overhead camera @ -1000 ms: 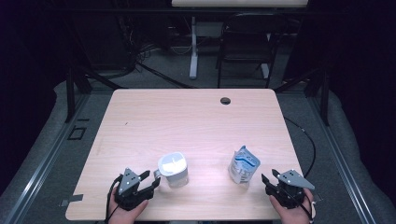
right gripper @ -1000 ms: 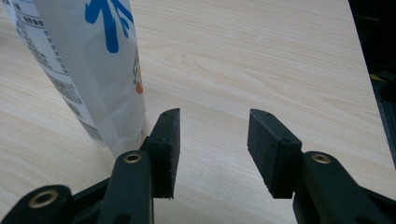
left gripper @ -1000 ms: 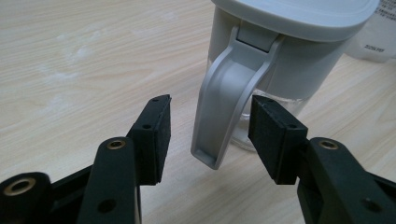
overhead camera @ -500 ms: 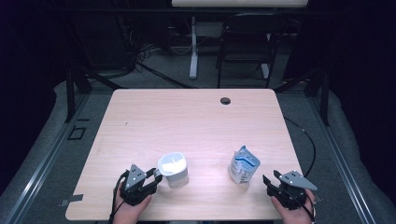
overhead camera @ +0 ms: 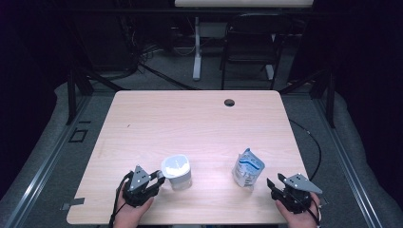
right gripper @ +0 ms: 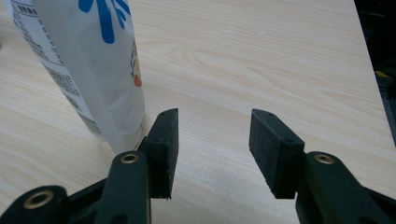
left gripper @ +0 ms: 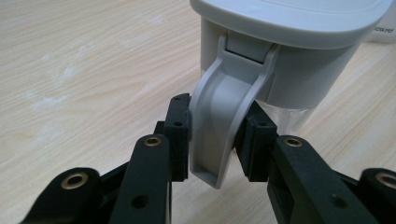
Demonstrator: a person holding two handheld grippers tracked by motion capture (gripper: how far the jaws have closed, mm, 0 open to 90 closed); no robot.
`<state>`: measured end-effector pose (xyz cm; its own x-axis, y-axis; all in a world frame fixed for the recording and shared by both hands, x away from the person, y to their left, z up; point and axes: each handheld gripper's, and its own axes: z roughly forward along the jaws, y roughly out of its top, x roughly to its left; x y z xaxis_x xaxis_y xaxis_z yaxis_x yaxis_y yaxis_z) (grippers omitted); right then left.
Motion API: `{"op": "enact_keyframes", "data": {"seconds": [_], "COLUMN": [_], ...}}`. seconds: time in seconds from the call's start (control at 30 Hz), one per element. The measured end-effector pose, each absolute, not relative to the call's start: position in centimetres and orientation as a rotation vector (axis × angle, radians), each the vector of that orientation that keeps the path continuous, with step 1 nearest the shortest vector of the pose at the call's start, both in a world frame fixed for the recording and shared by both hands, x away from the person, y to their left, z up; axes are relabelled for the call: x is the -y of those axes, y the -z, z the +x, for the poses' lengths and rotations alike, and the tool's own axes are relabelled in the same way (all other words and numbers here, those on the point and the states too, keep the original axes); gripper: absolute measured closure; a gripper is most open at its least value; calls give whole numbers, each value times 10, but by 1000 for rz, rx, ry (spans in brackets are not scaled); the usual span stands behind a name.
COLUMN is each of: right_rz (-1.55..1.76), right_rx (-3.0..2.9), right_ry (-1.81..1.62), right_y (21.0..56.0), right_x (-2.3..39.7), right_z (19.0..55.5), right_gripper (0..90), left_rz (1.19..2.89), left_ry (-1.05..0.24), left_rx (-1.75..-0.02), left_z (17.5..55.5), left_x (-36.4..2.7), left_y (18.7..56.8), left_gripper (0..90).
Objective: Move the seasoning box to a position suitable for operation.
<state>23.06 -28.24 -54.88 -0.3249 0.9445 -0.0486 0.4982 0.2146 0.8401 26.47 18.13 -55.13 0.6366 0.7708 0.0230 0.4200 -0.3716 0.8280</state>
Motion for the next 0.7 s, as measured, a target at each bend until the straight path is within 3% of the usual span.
{"op": "enact_keyframes", "data": {"seconds": [0.7], "right_rz": [1308], "right_rx": [-1931], "right_ry": [-1027], "right_y": [548], "right_x": [279], "right_z": [229], "right_gripper": [526], "left_rz": [2068], "left_ry": [-470], "left_rx": [-787], "left_z": [261], "left_x": [-166], "left_y": [549], "left_gripper": [693]}}
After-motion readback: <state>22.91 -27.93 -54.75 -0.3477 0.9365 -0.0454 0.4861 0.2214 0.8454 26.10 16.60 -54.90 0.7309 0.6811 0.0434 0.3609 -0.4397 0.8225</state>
